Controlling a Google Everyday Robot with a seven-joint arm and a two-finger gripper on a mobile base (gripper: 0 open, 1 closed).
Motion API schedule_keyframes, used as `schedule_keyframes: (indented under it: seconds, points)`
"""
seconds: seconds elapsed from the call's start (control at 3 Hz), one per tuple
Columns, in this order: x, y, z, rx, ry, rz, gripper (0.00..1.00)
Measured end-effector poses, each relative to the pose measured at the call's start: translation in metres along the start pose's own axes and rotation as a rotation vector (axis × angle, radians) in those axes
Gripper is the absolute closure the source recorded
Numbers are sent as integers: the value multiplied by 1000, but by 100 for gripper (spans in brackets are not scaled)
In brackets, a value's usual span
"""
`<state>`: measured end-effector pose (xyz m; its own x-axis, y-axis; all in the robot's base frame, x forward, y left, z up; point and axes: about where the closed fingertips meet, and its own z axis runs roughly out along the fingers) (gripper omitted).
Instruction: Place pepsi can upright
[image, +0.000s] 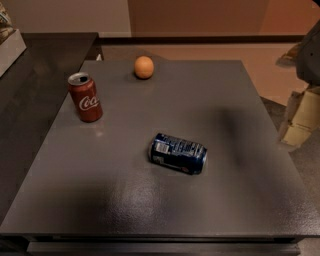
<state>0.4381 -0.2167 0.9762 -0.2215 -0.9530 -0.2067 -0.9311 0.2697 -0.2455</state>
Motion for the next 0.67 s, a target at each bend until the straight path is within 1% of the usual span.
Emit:
schedule_keyframes:
  seconds: [0.33, 0.67]
  points:
    - [0, 0, 0, 0, 0, 0, 0]
    - [-10, 4, -2, 3, -23, -52, 0]
